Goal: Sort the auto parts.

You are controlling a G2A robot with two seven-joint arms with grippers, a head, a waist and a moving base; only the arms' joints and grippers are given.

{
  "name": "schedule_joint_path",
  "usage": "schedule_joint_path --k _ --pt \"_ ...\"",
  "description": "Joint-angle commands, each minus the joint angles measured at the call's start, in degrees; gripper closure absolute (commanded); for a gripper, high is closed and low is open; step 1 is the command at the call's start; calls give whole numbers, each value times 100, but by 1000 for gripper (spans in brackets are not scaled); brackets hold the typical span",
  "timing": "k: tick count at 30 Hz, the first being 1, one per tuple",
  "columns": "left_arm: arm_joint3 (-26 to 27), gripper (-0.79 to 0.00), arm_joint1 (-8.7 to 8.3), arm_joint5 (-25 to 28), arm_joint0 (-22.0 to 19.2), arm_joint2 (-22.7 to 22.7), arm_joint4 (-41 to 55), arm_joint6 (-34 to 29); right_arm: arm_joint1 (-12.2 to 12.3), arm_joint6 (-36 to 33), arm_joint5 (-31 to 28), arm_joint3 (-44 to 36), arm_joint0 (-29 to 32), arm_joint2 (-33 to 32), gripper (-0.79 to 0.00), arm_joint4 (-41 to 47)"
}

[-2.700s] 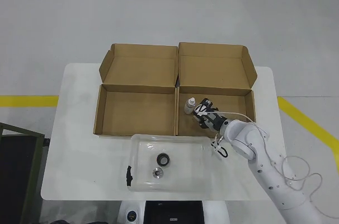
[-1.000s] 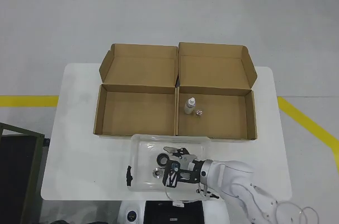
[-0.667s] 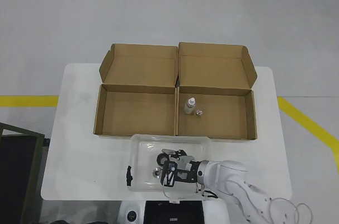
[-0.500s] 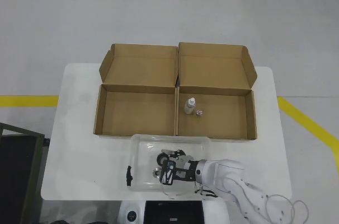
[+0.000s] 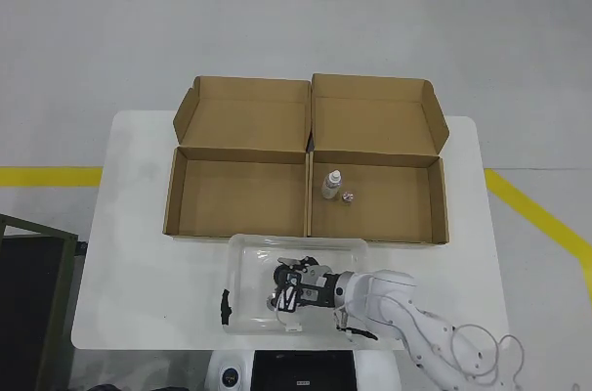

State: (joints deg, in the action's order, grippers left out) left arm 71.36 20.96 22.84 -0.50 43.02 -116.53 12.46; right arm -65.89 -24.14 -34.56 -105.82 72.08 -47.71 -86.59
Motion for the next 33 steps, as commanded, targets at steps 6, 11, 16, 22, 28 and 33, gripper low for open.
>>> schedule_joint_path --k 6,11,16,22,28,33 --pt "0 -785 0 0 0 0 0 0 -59 9 -57 236 -175 108 -422 170" --pt "0 -785 0 0 0 0 0 0 -95 40 -85 389 -275 143 -391 342" --pt "0 -785 0 0 0 0 0 0 -112 149 -172 497 -318 125 -209 562" --pt "0 -785 0 0 0 0 0 0 -116 327 -349 591 -365 70 0 827" --pt "0 -785 0 0 0 0 0 0 -109 440 -439 493 -371 3 0 964" --pt "0 -785 0 0 0 0 0 0 -64 528 -535 241 -281 -162 0 1038"
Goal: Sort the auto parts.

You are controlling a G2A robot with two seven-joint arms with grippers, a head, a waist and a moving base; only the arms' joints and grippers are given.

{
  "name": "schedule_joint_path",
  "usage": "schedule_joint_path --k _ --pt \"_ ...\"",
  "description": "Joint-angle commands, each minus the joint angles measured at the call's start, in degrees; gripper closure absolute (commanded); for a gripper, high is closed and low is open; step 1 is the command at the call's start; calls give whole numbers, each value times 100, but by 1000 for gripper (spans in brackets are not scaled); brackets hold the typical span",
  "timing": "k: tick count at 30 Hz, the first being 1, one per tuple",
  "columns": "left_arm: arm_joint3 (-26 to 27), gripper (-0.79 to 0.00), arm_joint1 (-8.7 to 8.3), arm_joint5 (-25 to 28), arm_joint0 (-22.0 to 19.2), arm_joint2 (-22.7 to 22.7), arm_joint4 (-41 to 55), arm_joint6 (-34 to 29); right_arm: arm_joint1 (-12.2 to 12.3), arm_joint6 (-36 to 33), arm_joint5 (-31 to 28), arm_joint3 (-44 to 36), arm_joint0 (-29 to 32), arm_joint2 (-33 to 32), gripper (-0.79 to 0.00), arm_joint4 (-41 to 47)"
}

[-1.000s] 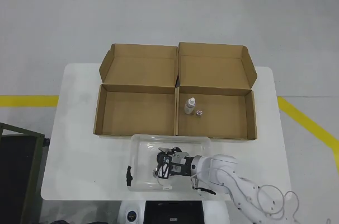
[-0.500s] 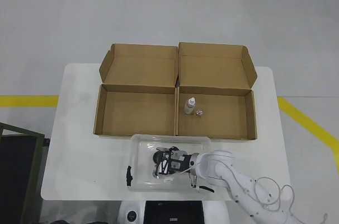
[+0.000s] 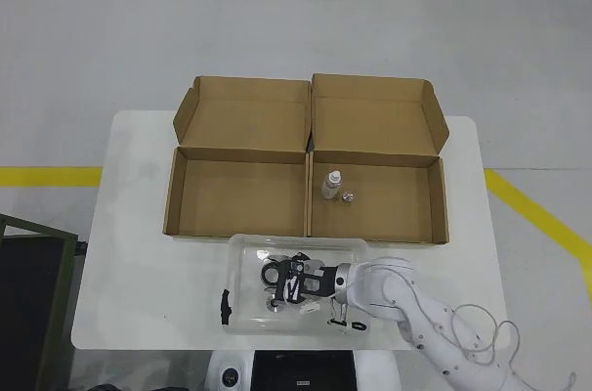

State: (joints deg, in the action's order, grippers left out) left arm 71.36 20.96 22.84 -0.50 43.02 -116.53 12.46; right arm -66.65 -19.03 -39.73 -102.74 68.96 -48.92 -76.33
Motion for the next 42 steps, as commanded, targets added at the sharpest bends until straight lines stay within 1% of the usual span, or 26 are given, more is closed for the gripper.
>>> schedule_joint_path --k 1,7,12,19,30,35,42 --pt "0 -785 0 0 0 0 0 0 25 16 -26 -120 57 -86 0 15" --pt "0 -785 0 0 0 0 0 0 90 158 -124 -409 229 -344 0 197" --pt "0 -785 0 0 0 0 0 0 162 518 -441 -555 403 -691 0 722" --pt "0 -785 0 0 0 0 0 0 279 829 -787 -777 703 -1212 0 1144" --pt "0 -785 0 0 0 0 0 0 416 1258 -855 -885 1181 -1979 0 1513" --pt "0 -785 0 0 0 0 0 0 453 1397 -914 -810 1324 -2196 0 1775" --pt "0 -785 0 0 0 0 0 0 475 1381 -1013 -726 1343 -2233 0 1990"
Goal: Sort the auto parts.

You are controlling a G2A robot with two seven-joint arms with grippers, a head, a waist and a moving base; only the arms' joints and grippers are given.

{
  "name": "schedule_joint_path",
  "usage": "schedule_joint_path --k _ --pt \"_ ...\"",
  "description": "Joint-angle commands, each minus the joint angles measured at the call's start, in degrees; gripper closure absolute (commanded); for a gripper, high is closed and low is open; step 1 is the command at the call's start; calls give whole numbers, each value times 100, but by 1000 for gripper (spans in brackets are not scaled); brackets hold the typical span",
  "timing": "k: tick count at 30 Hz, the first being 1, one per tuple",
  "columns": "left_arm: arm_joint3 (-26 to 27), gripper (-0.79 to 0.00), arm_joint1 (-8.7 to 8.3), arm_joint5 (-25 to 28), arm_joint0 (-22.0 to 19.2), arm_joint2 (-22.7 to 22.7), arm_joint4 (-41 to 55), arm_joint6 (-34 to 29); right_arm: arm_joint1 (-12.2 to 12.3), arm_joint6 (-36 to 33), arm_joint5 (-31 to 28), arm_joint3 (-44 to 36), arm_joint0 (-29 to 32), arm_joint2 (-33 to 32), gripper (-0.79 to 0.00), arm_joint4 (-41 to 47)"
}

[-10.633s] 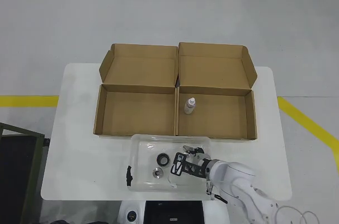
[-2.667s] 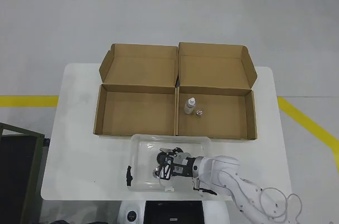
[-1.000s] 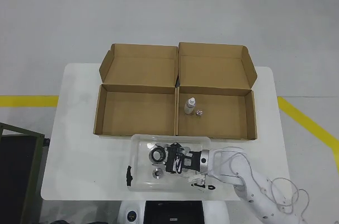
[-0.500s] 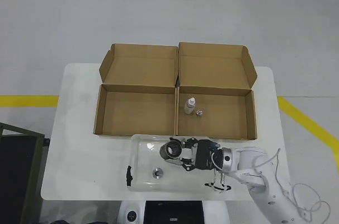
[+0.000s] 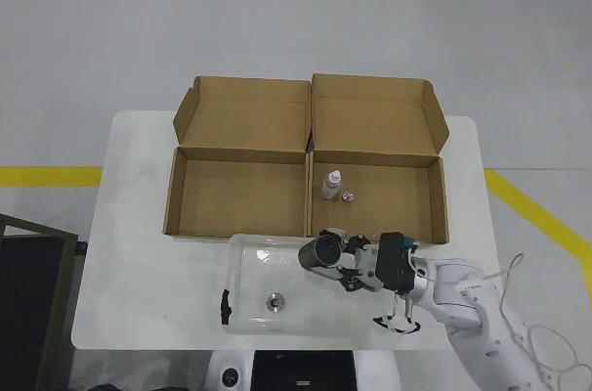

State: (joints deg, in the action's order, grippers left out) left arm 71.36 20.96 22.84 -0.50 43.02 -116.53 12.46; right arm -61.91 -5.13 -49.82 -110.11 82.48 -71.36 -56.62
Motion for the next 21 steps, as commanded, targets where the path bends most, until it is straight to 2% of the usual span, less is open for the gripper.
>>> schedule_joint_path --k 1,21 --pt "0 -785 0 0 0 0 0 0 1 -18 1 20 -20 25 0 30" --pt "0 -785 0 0 0 0 0 0 -109 -470 597 453 -673 734 0 -217"
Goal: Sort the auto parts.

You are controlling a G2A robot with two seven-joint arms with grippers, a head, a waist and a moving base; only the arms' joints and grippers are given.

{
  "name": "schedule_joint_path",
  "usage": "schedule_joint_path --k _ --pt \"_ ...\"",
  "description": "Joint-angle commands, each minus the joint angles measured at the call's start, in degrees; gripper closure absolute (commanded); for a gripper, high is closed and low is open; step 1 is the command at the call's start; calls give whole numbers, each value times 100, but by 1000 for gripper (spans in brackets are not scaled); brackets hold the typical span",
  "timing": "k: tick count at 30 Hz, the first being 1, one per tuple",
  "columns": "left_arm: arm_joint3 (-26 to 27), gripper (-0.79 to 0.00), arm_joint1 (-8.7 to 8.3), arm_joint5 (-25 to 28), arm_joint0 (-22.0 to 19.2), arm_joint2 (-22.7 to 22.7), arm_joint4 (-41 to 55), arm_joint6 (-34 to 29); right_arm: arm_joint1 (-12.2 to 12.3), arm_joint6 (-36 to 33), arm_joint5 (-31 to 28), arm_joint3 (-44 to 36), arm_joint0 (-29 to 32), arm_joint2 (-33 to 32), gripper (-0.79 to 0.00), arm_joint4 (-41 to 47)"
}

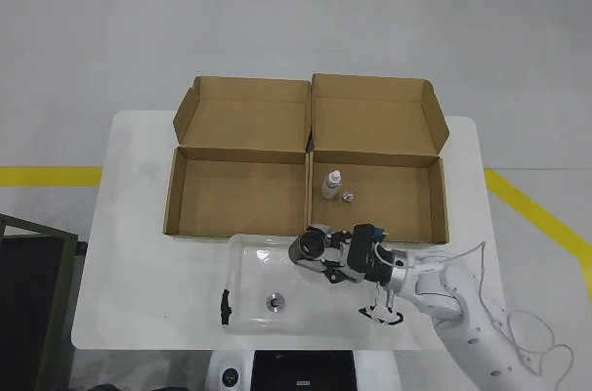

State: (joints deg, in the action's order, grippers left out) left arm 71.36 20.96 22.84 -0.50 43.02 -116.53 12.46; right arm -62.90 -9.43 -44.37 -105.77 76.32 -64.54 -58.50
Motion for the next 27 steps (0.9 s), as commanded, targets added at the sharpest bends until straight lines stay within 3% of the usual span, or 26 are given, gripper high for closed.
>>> schedule_joint_path --k 1,12,27 --pt "0 -785 0 0 0 0 0 0 -19 -77 90 26 -109 98 0 -61" --pt "0 -785 0 0 0 0 0 0 -165 -501 716 156 -820 616 0 -378" --pt "0 -785 0 0 0 0 0 0 -521 -1023 1773 977 -2141 1385 0 -482"
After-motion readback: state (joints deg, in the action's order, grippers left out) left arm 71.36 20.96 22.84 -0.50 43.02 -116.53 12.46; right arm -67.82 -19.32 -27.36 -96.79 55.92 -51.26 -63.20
